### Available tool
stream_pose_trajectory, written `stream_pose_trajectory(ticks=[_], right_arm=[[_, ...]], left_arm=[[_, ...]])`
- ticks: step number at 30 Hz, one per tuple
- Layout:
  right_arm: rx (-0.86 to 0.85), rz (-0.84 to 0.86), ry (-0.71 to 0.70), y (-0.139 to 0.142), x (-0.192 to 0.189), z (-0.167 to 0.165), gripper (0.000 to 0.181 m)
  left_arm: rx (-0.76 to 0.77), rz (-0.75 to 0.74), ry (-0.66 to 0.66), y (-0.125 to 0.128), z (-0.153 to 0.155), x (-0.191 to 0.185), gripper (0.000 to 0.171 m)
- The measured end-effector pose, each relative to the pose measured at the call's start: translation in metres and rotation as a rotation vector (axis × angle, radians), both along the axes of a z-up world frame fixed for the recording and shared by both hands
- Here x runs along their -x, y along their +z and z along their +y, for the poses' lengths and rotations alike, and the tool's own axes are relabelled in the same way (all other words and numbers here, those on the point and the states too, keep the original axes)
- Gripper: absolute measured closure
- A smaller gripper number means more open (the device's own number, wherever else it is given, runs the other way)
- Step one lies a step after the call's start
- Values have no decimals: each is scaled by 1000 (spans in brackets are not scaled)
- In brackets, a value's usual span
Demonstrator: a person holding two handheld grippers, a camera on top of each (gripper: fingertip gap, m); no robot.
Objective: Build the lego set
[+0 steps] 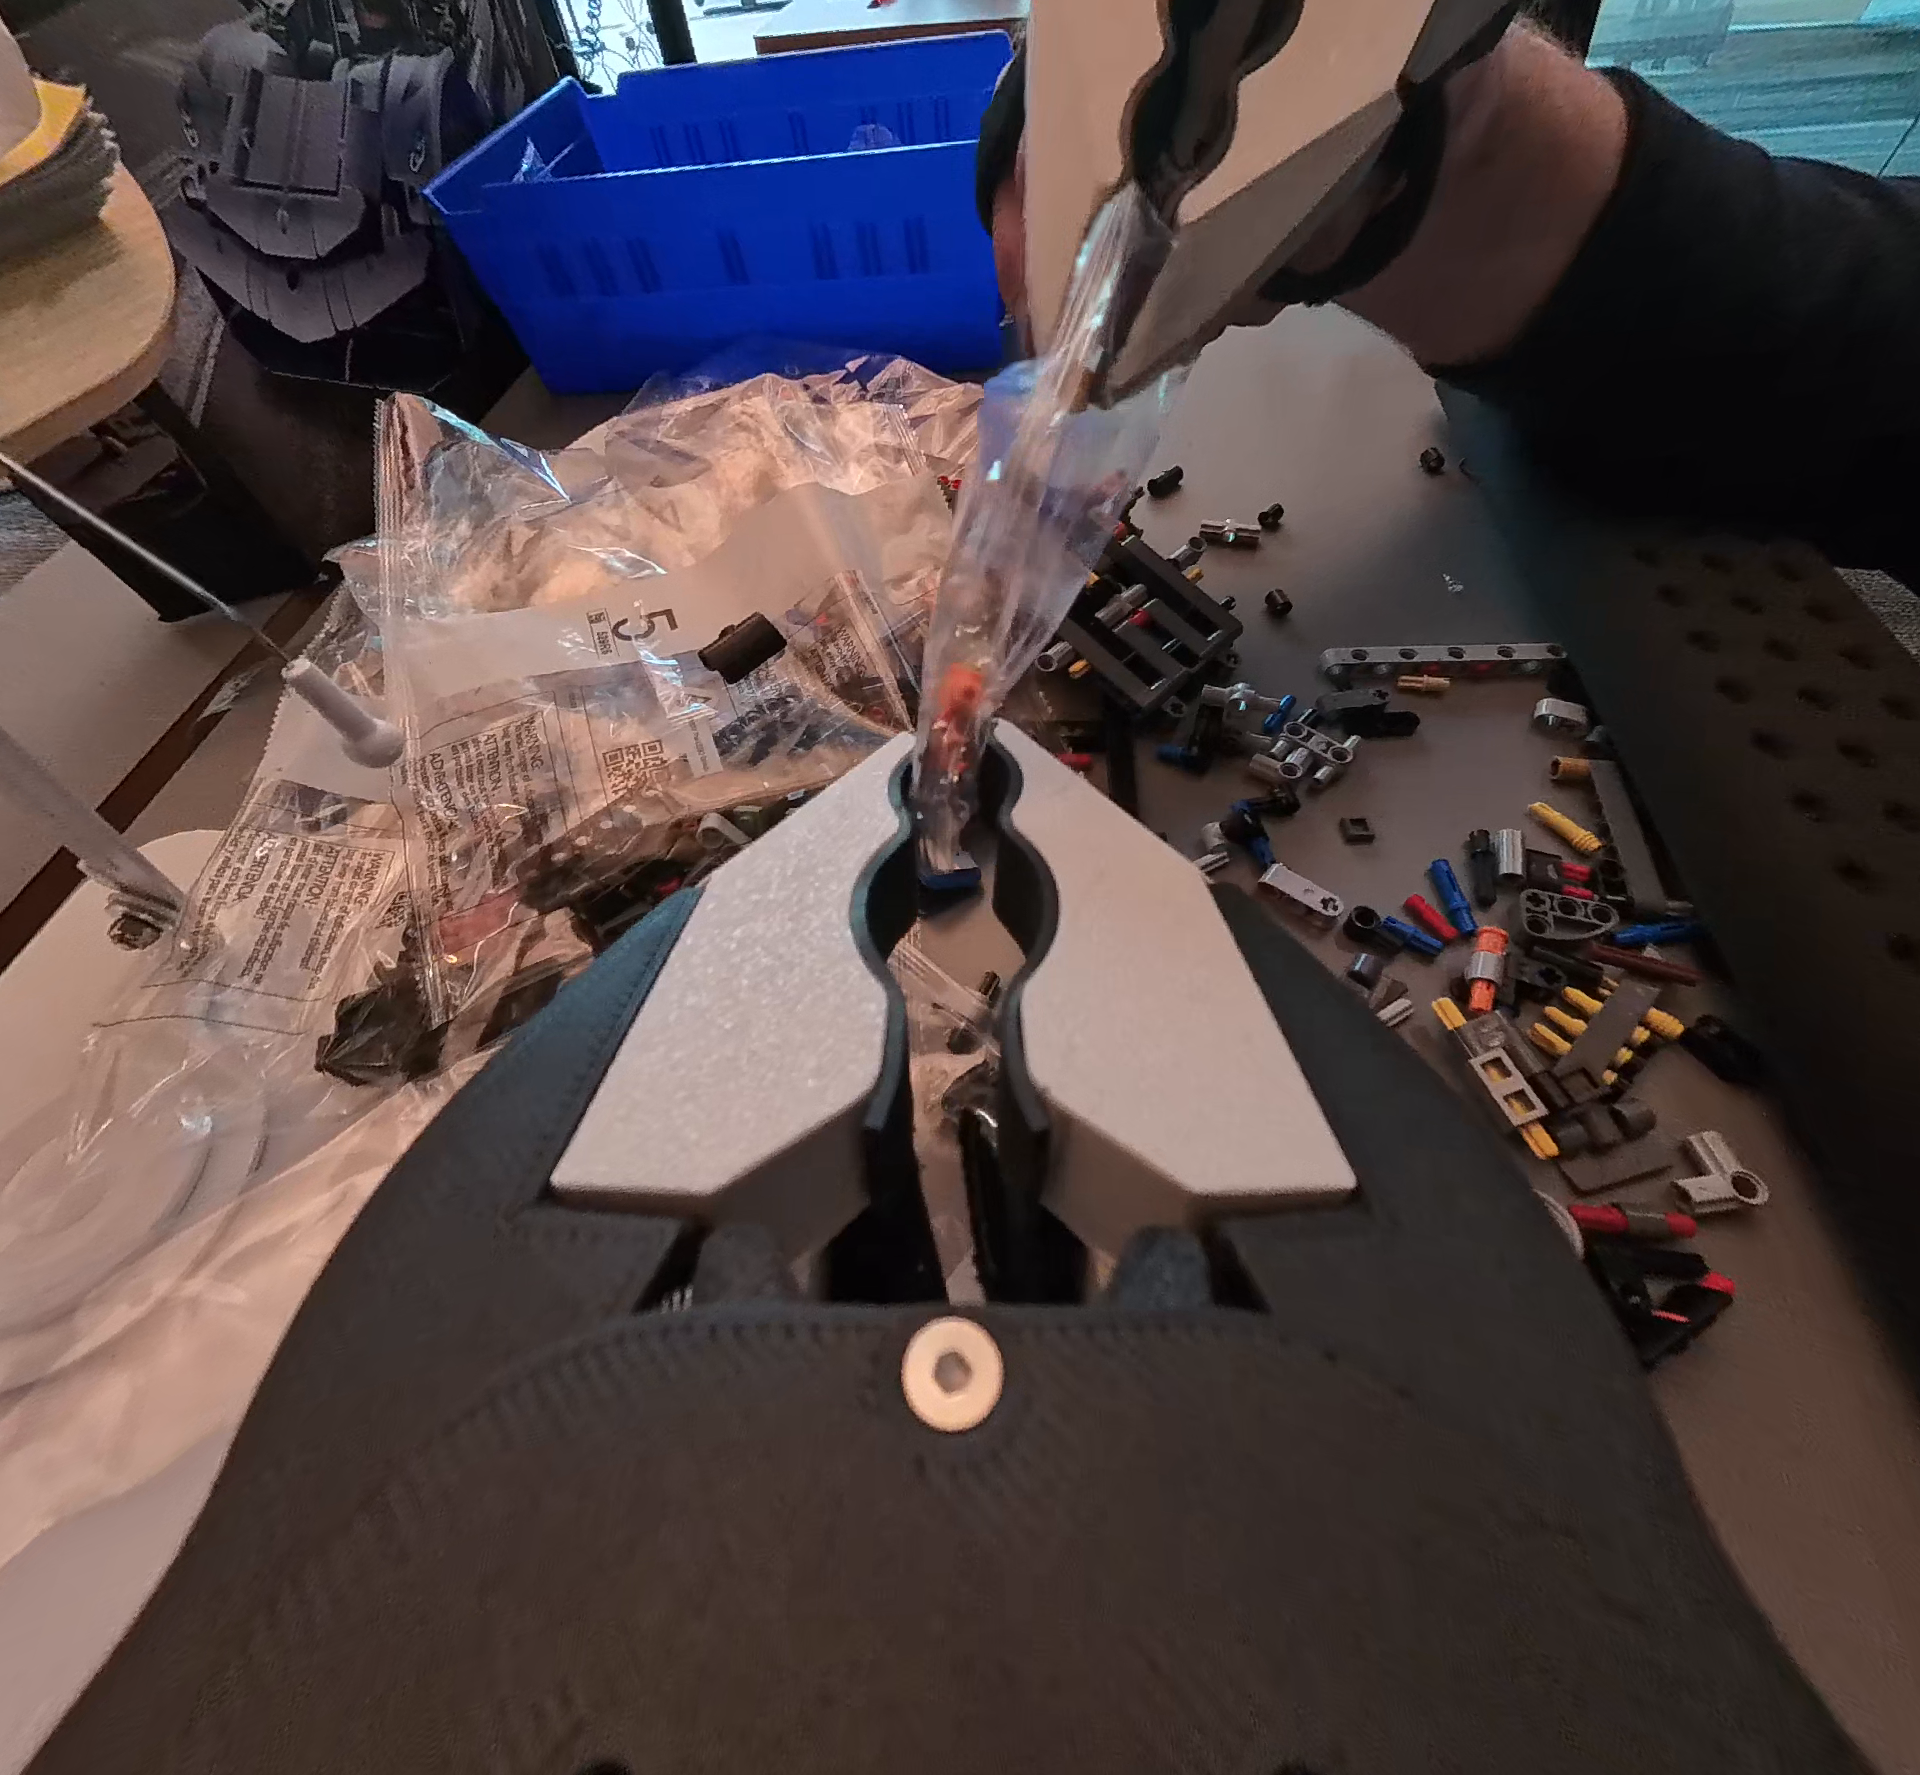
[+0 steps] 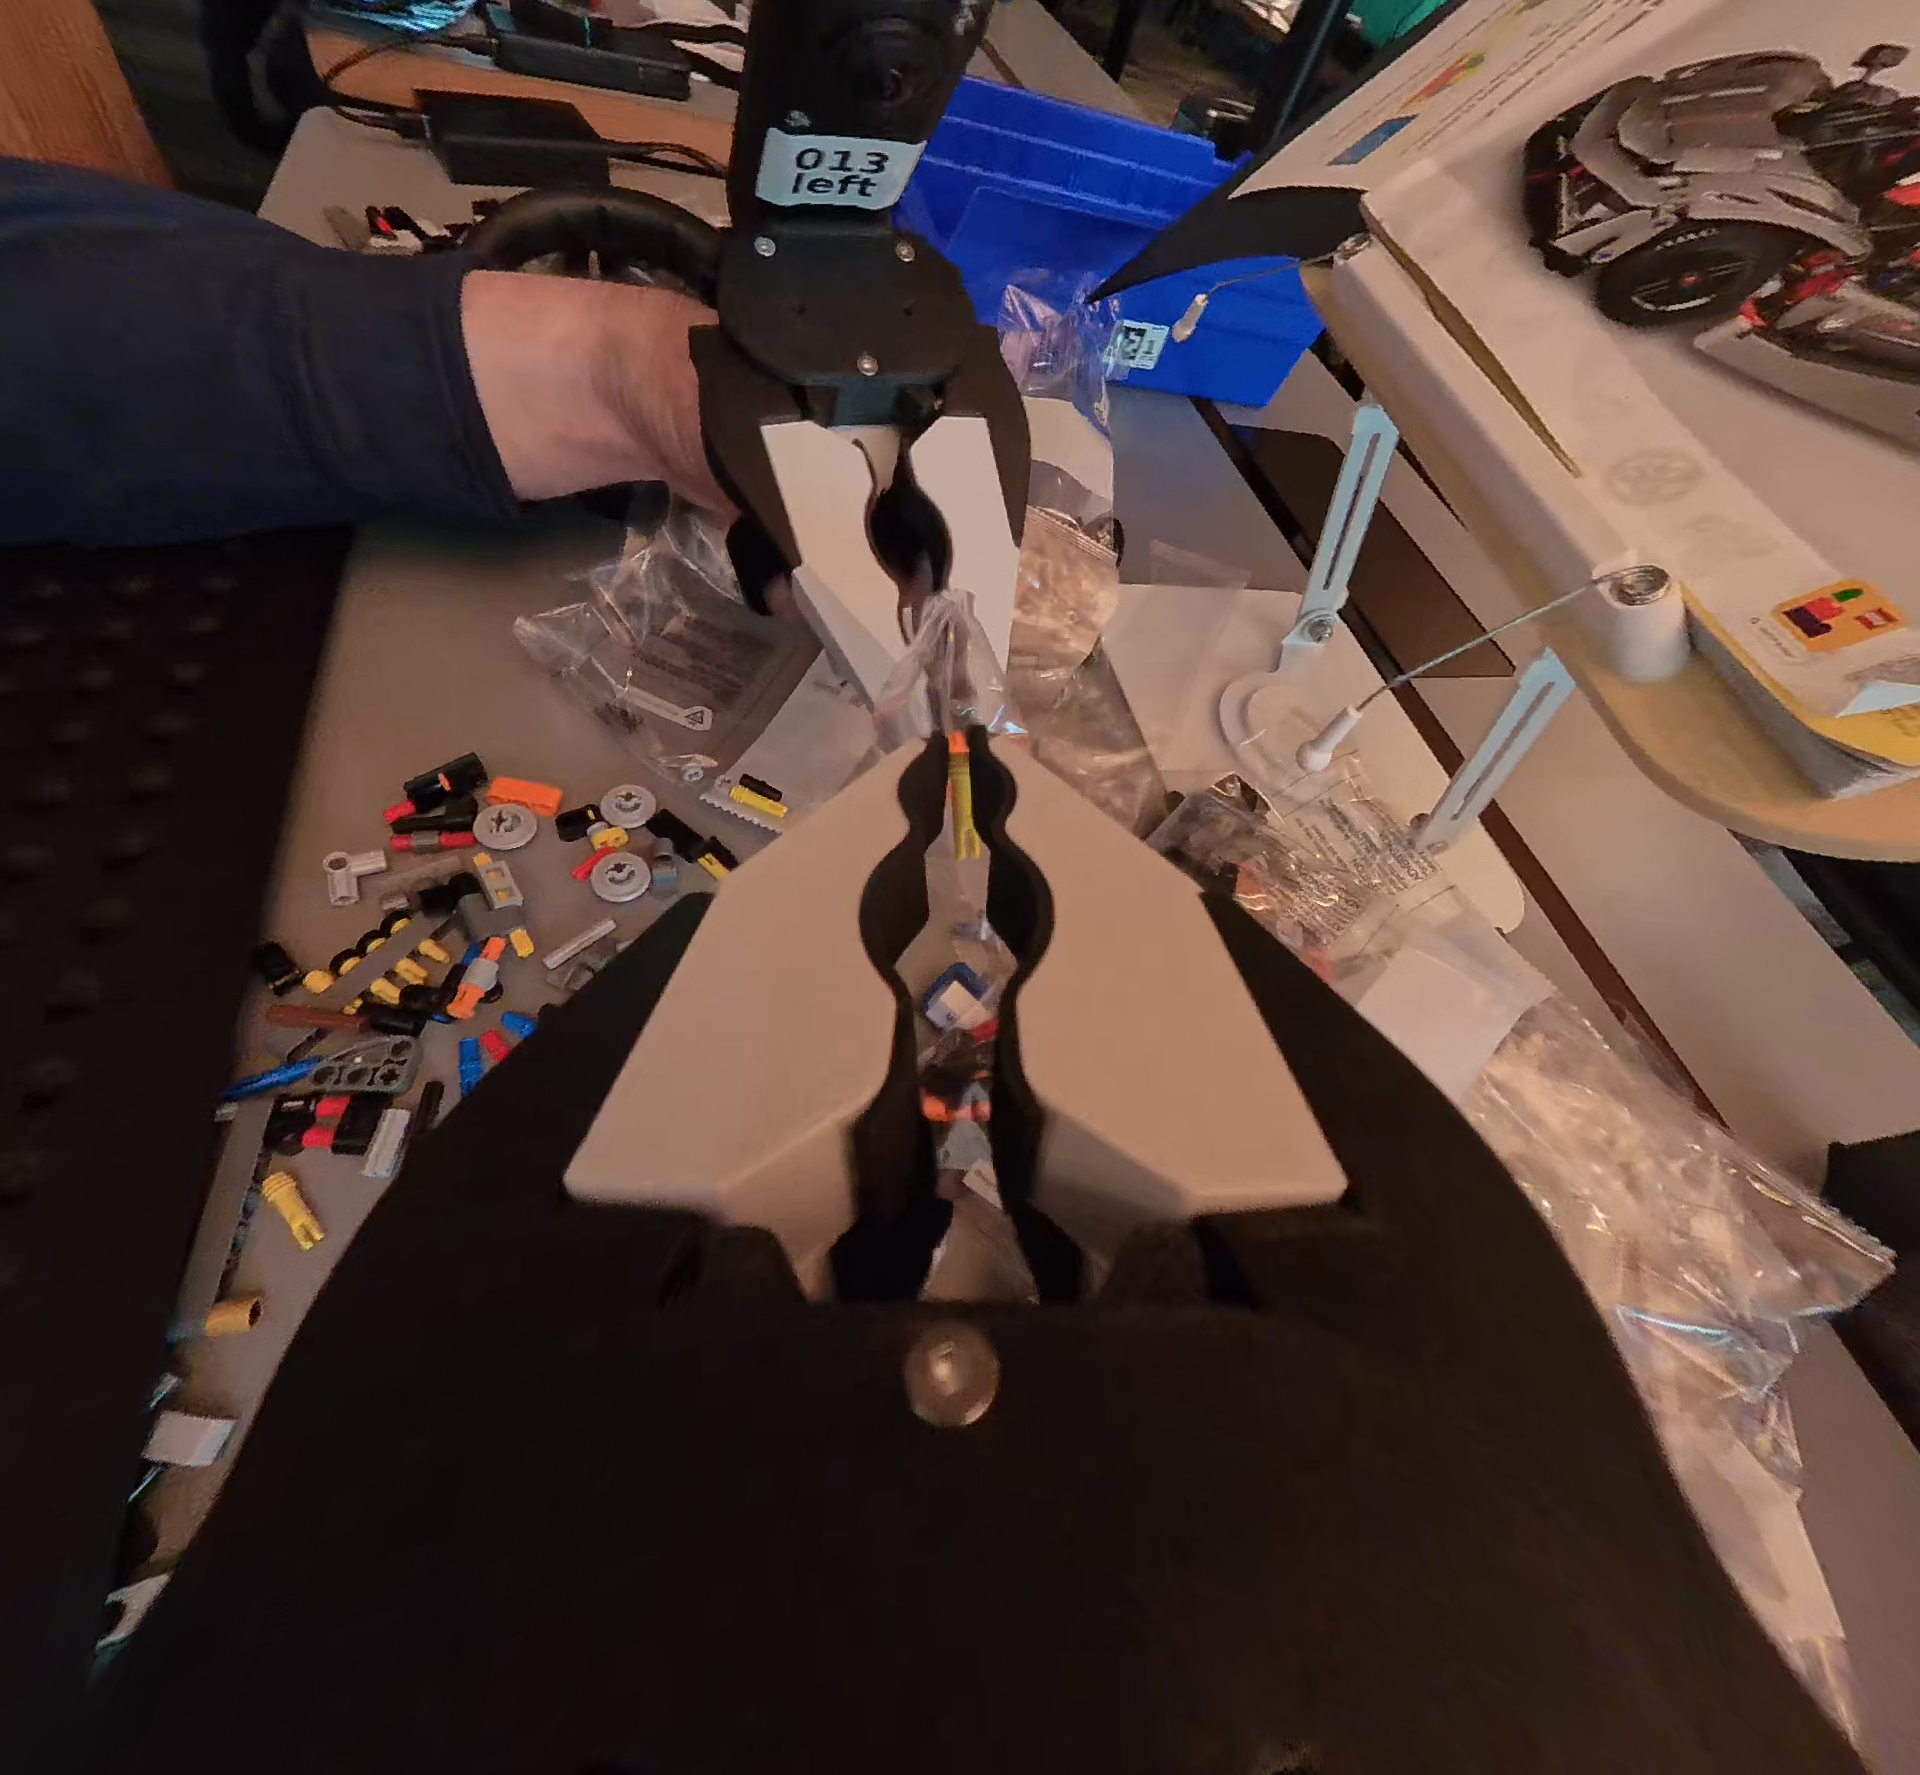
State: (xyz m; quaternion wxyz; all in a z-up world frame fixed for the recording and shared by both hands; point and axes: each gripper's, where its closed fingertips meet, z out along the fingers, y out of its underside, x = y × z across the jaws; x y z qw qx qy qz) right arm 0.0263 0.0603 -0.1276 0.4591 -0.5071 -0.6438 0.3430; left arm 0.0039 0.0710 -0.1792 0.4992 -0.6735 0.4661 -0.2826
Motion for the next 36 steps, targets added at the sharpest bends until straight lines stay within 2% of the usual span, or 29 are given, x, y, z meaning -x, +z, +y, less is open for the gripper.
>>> stream_pose_trajectory(ticks=[15,20,22,26,32,36], right_arm=[[26,65,-23,12,1,3,171],[39,51,-51,12,-9,12,175],[11,-19,-59,-2,-10,14,177],[-16,-226,23,-46,-3,-2,177],[-14,-403,165,-101,27,-37,169],[-58,-497,203,-129,41,-47,167]], left_arm=[[8,-2,-6,-2,0,-2,166],[13,-5,60,-1,10,8,167],[10,-23,76,2,13,11,166],[6,-36,113,4,18,16,167],[-4,-53,136,8,22,20,167],[-8,-62,135,10,22,20,167]])
